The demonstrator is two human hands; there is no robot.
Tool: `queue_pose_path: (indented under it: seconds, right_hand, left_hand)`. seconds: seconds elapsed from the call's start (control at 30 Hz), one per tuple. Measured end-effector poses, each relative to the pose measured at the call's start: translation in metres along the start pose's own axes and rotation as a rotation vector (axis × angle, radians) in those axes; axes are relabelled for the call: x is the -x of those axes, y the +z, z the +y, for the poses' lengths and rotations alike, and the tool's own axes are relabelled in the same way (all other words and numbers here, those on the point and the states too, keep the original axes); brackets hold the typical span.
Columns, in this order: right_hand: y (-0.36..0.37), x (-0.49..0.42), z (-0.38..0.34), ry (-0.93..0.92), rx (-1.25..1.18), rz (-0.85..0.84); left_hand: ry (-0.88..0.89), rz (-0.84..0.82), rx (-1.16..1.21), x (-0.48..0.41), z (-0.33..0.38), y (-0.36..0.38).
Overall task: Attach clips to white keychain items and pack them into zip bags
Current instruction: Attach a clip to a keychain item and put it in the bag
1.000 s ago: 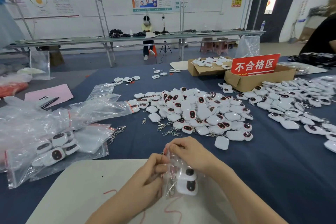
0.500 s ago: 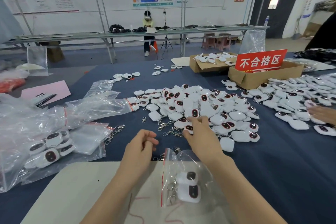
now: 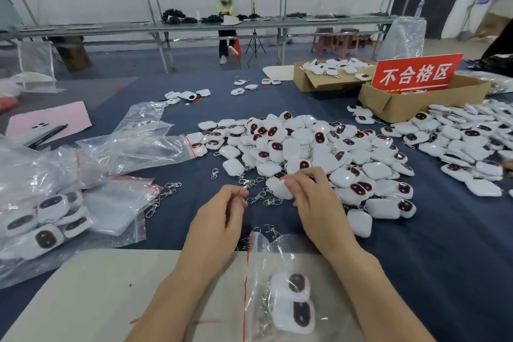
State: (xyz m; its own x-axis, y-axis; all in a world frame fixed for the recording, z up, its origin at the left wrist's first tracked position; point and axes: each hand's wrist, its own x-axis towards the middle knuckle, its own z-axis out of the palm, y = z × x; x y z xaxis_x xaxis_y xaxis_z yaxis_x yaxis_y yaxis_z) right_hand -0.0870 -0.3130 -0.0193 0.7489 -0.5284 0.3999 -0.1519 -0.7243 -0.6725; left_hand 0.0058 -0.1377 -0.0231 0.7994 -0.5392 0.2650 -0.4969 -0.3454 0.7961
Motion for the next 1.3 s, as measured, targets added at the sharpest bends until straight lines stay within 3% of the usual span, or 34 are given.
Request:
queue_pose_path:
  seconds: [0.07,0.13,0.3,0.43,0.57,0.97,1.3]
  right_hand:
    - [-0.002,-0.002,-0.001,0.015,-0.329,-0.031]
    - [0.0,-0.004,-0.004,-0.009,-0.511,-0.145]
    - [0.005,-0.004,-0.01,0.031,-0.721,-0.258]
    - [0.006,-0.002,-0.011,0.197,-0.954,-0.342]
    - [0.012,0.0,-0.014,0.248,-0.904,-0.368]
    - [0.011,0.0,-0.02,0.33,-0.949,-0.347]
    - [0.012,0.0,-0.018,0.322,-0.896,-0.331]
  left_hand:
    - [0.038,-0.003,0.112,0.002,0.007,0.002]
    - [0.02,-0.026,0.273,0.001,0.014,0.007]
    - [-0.012,-0.142,0.354,-0.002,0.02,0.011]
    - [-0.11,-0.09,0.356,-0.005,0.016,0.011]
    - [-0.153,-0.002,0.434,-0.007,0.015,0.013]
    - [-0.219,-0.121,0.59,-0.009,0.011,0.006]
    - [-0.2,-0.127,0.623,-0.009,0.013,0.005]
